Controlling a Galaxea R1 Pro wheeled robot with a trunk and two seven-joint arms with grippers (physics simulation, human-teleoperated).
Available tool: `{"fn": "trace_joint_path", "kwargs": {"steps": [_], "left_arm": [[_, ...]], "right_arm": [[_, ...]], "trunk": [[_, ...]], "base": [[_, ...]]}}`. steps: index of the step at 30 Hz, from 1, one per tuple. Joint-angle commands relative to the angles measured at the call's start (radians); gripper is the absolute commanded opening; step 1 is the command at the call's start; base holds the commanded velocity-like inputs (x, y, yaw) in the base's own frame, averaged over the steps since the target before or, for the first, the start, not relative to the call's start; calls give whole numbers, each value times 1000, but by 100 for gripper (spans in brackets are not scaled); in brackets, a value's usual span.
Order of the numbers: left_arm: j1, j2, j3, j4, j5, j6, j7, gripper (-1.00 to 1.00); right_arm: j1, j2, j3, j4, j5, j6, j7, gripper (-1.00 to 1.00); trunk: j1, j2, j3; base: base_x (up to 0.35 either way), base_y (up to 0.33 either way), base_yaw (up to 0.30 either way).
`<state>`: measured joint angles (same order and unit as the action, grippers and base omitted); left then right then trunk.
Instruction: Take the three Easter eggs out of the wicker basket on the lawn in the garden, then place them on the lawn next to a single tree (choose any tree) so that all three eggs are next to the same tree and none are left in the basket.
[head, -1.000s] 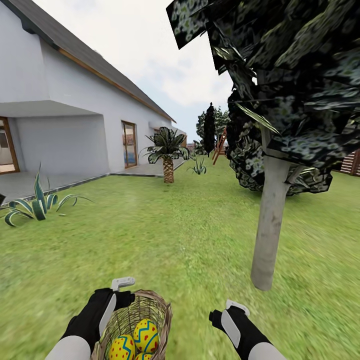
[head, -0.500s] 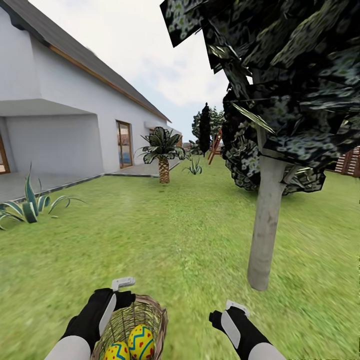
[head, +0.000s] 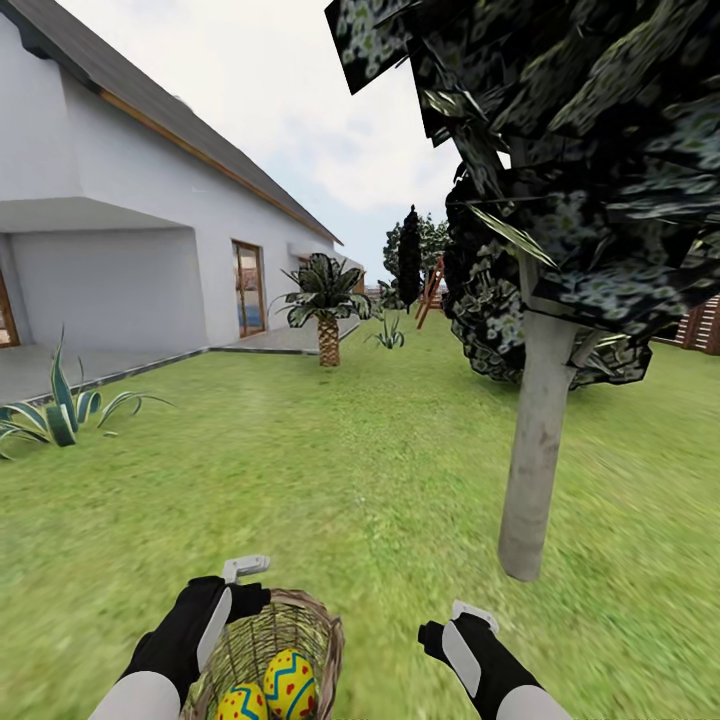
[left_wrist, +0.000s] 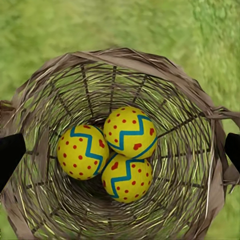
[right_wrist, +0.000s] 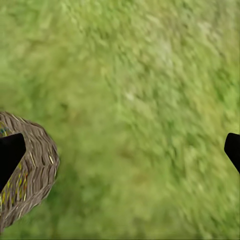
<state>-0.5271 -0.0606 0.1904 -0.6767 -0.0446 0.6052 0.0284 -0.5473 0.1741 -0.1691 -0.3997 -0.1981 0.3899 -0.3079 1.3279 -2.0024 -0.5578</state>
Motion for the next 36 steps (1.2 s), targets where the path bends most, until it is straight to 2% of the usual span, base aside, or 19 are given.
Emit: {"fn": "trace_joint_path", "kwargs": {"steps": [1,36], "left_arm": [[-1,-1,5,-2,-4,5,-1,100],[-1,-6,0,-1,-15,-6,-1,100]], "right_arm": [[0,0,-1,-2,-11,3,-7,100],[0,0,-1,5,-11,3,-7,100]], "trunk": [[0,-1,-2],[0,-1,-58]], "base": [[0,16,0],[0,1,0]]}}
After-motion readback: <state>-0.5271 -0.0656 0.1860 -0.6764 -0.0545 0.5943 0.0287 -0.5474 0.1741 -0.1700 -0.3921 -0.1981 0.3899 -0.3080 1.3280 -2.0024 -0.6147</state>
